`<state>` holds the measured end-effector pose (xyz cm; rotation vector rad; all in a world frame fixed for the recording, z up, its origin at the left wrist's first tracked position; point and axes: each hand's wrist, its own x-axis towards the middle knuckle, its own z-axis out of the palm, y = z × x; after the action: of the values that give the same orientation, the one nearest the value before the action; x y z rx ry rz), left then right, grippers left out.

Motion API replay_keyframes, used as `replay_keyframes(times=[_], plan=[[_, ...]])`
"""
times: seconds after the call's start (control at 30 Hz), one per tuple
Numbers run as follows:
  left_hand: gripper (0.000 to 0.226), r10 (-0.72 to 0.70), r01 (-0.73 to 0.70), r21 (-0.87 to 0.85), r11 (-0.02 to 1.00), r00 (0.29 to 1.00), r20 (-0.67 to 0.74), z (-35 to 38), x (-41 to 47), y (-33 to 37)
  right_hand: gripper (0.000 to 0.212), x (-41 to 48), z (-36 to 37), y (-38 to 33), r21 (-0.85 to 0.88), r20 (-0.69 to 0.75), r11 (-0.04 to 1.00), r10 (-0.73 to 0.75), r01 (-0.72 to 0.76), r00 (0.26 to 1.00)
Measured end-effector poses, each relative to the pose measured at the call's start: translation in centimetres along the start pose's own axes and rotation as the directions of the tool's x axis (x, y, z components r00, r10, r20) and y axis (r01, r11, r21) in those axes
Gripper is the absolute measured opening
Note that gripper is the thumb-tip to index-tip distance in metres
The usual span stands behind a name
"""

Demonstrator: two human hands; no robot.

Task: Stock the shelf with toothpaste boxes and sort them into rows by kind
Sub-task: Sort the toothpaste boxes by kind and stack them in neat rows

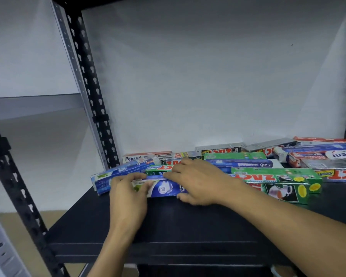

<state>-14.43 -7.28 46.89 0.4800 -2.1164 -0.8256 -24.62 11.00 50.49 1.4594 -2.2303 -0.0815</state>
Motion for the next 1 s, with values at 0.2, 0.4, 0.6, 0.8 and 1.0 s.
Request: replay_keyframes(times=[0.2,0.4,0.6,0.8,1.0], plan=[[0.016,0.081,-0.082,0.008,0.997,0.993,0.091,0.9,3.5,0.8,0.079,0.4,0.3,1.2,-0.052,-0.003,0.998,0.034,-0.034,0.999],[0.024,0.052,-0.006,-0.346,0.938,0.991,0.122,1.4,4.7,0.7,0.066,-0.8,-0.4,4.0,0.182,-0.106,0.965,0.21,-0.188,0.972],[0.051,0.242,-0.282,0.078,0.956,0.911,0.333,2.9,5.1,-0.9,0.052,-1.7,-1.8,10.6,0.463,-0.074,0.79,0.487,-0.403,0.87],[0.056,0.293,-0.467,0.276,0.84,0.818,0.494,4.2,5.1,0.0,0.045,-4.9,-1.9,16.2,0.379,0.171,0.749,0.52,-0.543,0.837],[0.051,0.389,-0.509,0.089,0.856,0.749,0.536,3.7,6.5,0.2,0.049,-7.3,-1.4,18.1,0.422,0.224,0.675,0.57,-0.606,0.791]])
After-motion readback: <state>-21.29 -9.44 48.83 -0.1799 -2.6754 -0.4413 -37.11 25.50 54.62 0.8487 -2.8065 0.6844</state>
